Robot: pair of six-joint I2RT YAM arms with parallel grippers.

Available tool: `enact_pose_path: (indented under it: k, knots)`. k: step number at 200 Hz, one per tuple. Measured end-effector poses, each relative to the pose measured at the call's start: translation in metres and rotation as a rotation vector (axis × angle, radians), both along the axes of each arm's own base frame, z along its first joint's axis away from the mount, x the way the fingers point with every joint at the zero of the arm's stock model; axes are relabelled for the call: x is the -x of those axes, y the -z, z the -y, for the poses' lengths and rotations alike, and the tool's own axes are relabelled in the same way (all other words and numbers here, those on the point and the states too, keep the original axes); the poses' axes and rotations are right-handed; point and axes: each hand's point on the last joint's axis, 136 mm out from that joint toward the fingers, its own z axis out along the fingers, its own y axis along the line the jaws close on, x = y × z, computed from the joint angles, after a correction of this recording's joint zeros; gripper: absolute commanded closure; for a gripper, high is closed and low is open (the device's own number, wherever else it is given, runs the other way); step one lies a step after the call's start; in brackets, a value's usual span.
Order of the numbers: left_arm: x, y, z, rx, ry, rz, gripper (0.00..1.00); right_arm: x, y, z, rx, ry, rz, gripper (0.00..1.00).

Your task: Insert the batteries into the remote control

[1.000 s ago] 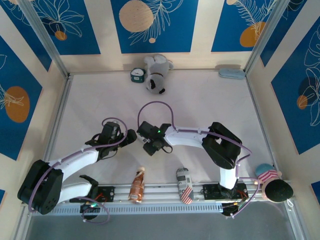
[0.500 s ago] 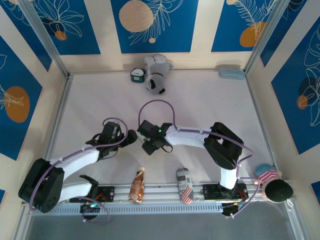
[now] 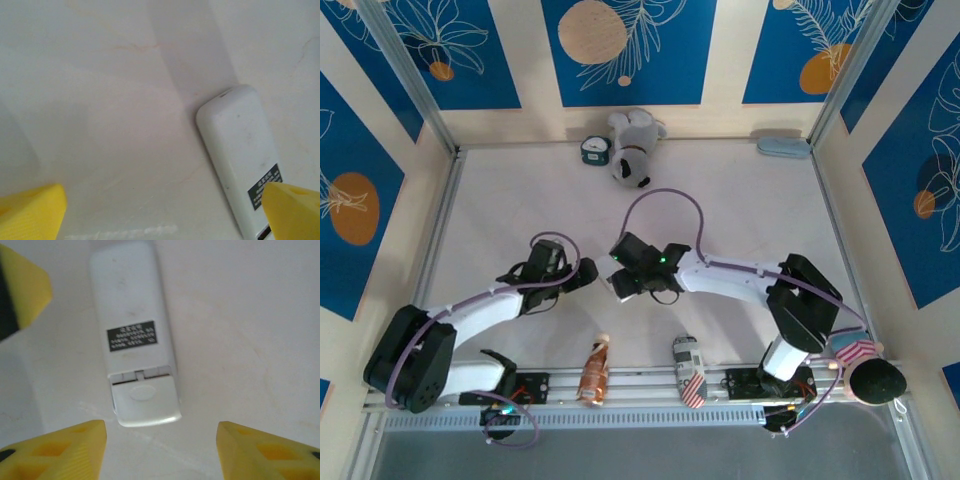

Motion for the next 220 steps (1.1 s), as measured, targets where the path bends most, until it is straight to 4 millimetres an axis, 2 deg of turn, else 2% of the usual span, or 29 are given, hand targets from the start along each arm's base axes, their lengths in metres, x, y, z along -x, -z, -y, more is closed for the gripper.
enact_pose_path:
  k: [24,51,70,93,138,175,220]
  knots:
    - [-0.012,-0.006,0.008,-0.004,0.034,0.029,0.0,0.01,0.007,0.012,-0.077,0.164,-0.084,0.47]
    - [-0.023,-0.008,0.014,-0.024,0.068,0.052,0.0,0.025,0.028,0.017,-0.152,0.318,-0.196,0.54]
    - [-0.034,-0.012,0.019,-0.034,0.096,0.083,0.02,0.032,0.037,0.017,-0.195,0.403,-0.253,0.57]
    - [-0.044,-0.014,0.026,-0.026,0.13,0.114,0.06,0.031,0.038,0.01,-0.265,0.478,-0.282,0.59]
    - [-0.06,-0.02,0.033,-0.02,0.163,0.156,0.04,0.03,0.047,0.008,-0.354,0.565,-0.327,0.55]
    - [-0.064,-0.019,0.028,-0.013,0.154,0.157,0.03,0.026,0.044,-0.003,-0.441,0.581,-0.349,0.55]
    - [-0.065,-0.019,0.026,-0.01,0.149,0.156,0.03,0.022,0.048,-0.007,-0.468,0.598,-0.367,0.56]
